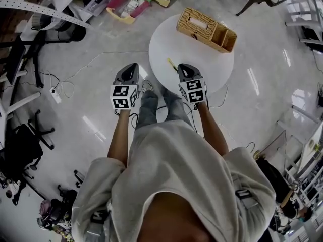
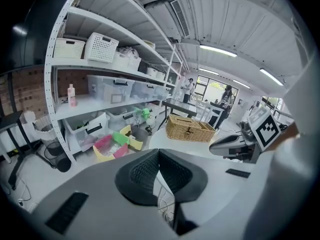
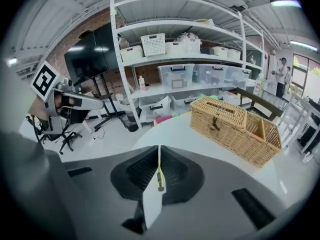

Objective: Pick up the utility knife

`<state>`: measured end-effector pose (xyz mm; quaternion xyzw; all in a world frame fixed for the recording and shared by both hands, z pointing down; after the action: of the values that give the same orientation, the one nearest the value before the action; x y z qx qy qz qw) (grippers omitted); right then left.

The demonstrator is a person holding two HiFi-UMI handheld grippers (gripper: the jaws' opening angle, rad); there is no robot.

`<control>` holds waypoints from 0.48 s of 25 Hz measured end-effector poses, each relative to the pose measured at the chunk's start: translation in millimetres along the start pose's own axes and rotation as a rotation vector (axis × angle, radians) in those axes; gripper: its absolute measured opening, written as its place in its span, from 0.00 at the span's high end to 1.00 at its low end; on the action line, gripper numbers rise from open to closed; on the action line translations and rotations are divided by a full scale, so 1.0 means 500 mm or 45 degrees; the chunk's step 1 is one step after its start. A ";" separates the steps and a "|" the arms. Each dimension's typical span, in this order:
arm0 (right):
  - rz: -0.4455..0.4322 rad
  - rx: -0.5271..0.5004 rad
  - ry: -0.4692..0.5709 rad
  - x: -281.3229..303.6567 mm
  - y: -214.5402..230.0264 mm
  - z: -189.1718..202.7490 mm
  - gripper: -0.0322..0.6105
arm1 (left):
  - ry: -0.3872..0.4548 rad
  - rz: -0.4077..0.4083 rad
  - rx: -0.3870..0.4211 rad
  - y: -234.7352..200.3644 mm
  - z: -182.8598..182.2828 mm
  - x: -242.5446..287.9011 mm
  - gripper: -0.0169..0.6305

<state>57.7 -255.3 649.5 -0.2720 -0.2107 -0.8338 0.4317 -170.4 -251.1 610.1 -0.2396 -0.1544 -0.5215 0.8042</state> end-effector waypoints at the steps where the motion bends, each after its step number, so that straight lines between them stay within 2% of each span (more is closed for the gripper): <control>1: -0.025 0.001 -0.021 0.002 -0.007 0.013 0.90 | -0.008 0.003 -0.004 -0.001 0.008 0.000 0.94; 4: -0.102 0.002 -0.085 0.008 -0.025 0.052 0.87 | -0.027 0.005 -0.015 0.000 0.027 0.000 0.94; 5: -0.124 0.004 -0.111 0.010 -0.029 0.066 0.71 | -0.030 0.004 -0.019 0.000 0.031 0.000 0.94; 6: -0.141 0.002 -0.138 0.013 -0.033 0.080 0.62 | -0.034 0.004 -0.022 0.000 0.036 0.000 0.94; 8: -0.159 -0.021 -0.188 0.017 -0.040 0.106 0.53 | -0.042 0.003 -0.030 0.000 0.046 -0.001 0.94; 12: -0.181 -0.051 -0.266 0.024 -0.052 0.138 0.51 | -0.055 -0.005 -0.047 -0.005 0.066 -0.005 0.94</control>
<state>48.9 -208.0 706.5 -0.3503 -0.2566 -0.8335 0.3416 -173.8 -232.0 636.9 -0.2654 -0.1627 -0.5207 0.7950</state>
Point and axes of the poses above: the fingertips, and each gripper's own axes: x forward along the fingers, y to its right, z out of its underside, the point moved 5 cm from there along -x, backward along the fingers, and after that the axes turned 7 degrees about y, right-handed, at the moved point
